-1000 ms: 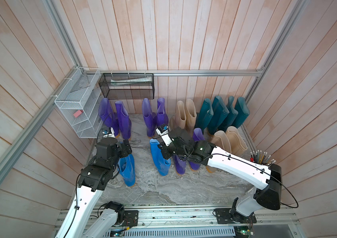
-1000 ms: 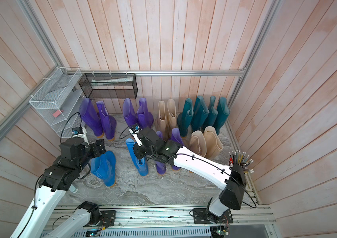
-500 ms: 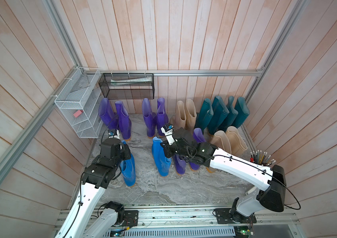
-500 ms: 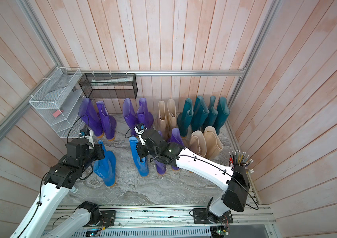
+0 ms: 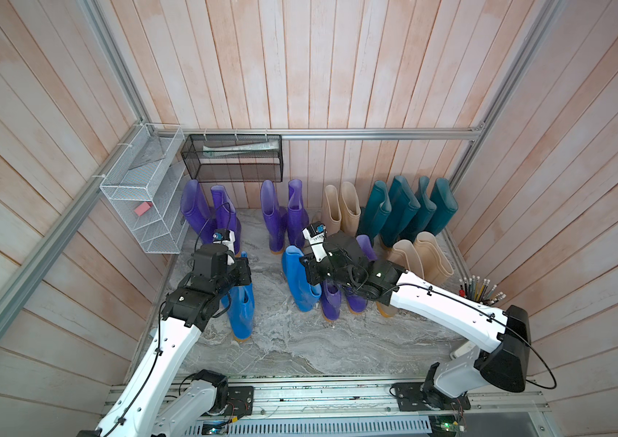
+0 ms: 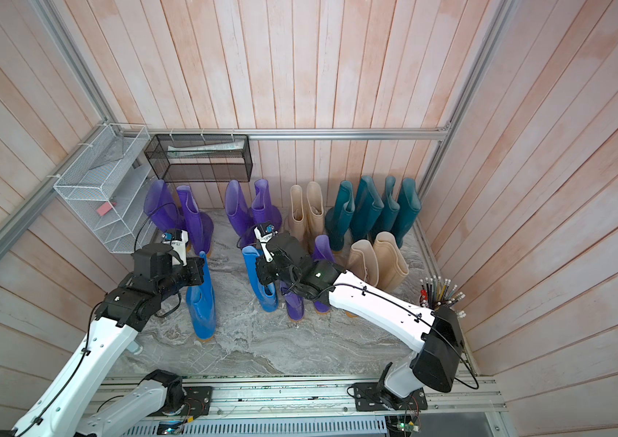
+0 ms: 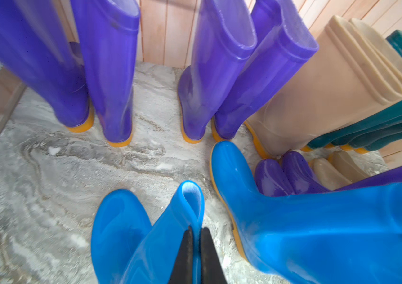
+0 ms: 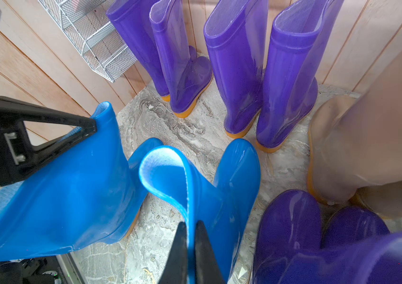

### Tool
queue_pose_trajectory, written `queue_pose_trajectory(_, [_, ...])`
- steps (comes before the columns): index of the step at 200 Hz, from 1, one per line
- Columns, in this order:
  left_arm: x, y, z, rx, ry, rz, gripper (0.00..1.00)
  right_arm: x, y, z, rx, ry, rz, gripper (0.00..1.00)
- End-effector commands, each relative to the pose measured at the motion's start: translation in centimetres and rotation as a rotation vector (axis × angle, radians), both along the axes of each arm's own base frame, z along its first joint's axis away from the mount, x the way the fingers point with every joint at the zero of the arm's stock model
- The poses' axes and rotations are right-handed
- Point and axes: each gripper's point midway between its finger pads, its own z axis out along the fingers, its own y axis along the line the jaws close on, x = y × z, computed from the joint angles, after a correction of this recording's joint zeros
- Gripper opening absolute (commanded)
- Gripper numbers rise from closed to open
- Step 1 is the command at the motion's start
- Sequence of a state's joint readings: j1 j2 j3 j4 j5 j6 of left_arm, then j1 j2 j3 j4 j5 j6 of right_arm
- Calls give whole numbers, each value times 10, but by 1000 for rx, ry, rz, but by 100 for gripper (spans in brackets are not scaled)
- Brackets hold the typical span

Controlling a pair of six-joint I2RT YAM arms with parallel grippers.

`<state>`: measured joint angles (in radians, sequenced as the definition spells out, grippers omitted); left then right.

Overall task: Match and arrange rain boots in pairs
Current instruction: Place the rain boot at the center of the board.

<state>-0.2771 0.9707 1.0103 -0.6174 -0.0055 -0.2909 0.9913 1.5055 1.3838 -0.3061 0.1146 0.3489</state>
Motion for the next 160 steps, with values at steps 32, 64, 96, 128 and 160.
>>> queue_pose_trajectory(32, [14, -32, 51, -31, -160, -98, 0, 1, 4, 52, 182, -62, 1, 0])
queue_pose_trajectory(64, [17, -40, 61, -43, -178, -110, 0, -4, 9, 49, 219, -25, 23, 0])
queue_pose_trajectory(96, [20, -42, 49, -69, -150, -96, 0, -3, 12, 44, 231, -23, 25, 0])
queue_pose_trajectory(128, [23, -46, 44, -85, -159, -103, 0, -2, 16, 43, 238, -14, 41, 0])
queue_pose_trajectory(160, [26, -40, 49, -50, -192, -83, 0, -6, 16, 53, 277, -5, 61, 0])
